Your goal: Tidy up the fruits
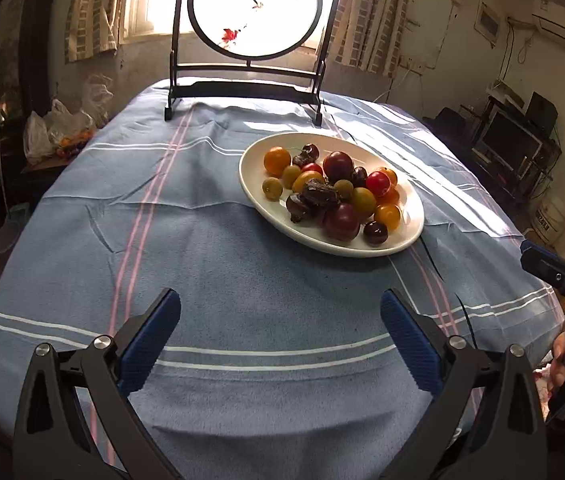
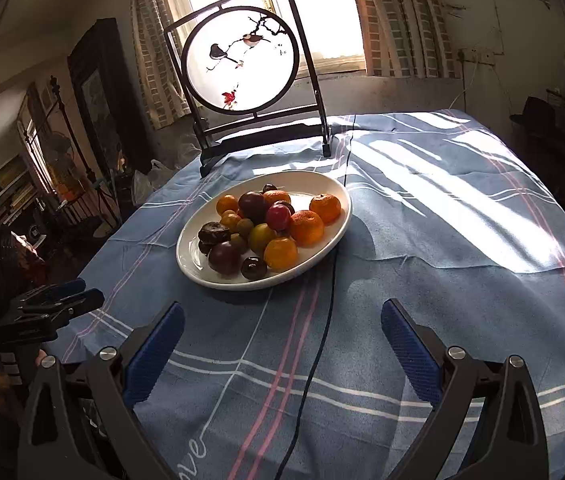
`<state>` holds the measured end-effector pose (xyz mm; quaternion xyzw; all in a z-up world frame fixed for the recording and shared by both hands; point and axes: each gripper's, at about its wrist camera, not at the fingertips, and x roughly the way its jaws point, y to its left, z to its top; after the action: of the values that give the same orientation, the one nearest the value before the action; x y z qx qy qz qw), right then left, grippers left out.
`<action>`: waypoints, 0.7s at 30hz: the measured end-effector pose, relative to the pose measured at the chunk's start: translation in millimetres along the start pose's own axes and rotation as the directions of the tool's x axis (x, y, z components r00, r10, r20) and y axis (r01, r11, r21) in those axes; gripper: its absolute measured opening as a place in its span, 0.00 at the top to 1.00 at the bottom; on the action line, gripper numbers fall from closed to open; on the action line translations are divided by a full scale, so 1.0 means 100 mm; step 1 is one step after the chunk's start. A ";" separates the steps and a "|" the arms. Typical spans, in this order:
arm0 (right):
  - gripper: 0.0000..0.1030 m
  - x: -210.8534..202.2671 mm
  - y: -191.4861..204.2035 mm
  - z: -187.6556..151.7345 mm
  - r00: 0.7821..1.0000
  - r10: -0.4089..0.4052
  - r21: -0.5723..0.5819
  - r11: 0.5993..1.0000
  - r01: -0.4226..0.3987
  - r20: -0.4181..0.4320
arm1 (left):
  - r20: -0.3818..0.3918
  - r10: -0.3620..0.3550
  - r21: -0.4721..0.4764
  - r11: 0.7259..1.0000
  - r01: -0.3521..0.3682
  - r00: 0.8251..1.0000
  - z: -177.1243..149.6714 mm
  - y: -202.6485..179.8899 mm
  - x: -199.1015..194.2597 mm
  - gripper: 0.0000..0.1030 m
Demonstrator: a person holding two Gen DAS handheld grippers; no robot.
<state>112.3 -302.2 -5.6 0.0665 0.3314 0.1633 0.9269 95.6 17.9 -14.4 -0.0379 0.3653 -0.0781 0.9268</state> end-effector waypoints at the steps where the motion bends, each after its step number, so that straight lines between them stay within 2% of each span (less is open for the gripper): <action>1: 0.04 -0.09 0.02 -0.03 1.000 -0.006 -0.013 1.000 0.007 0.011 | 0.034 0.021 0.014 1.000 -0.022 0.999 -0.04 -0.02 -0.12 0.05; 4: 0.04 -0.35 0.06 -0.13 0.999 -0.024 -0.049 0.998 0.026 0.043 | 0.066 0.078 0.031 0.996 -0.080 0.995 -0.11 -0.06 -0.35 0.05; 8: 0.04 -0.63 0.06 -0.27 0.997 -0.016 -0.045 0.999 0.019 0.074 | 0.058 0.033 0.013 0.999 -0.034 0.998 -0.18 -0.07 -0.52 0.05; 13: 0.04 -0.88 0.10 -0.36 0.991 -0.049 -0.077 0.995 0.059 0.123 | 0.075 0.120 0.017 0.992 -0.121 0.990 -0.24 -0.13 -0.62 0.05; 16: 0.04 -1.00 0.10 -0.36 0.987 -0.056 -0.079 0.995 0.068 0.150 | 0.079 0.123 0.002 0.992 -0.123 0.989 -0.24 -0.13 -0.68 0.05; 21: 0.04 -1.13 0.11 -0.34 0.982 -0.076 -0.087 0.992 0.092 0.174 | 0.127 0.162 0.024 0.986 -0.167 0.979 -0.24 -0.22 -0.85 0.05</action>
<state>5.7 -331.0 37.3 0.0223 0.2453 0.1331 0.9600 15.2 10.8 28.0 0.0038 0.3072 -0.0050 0.9516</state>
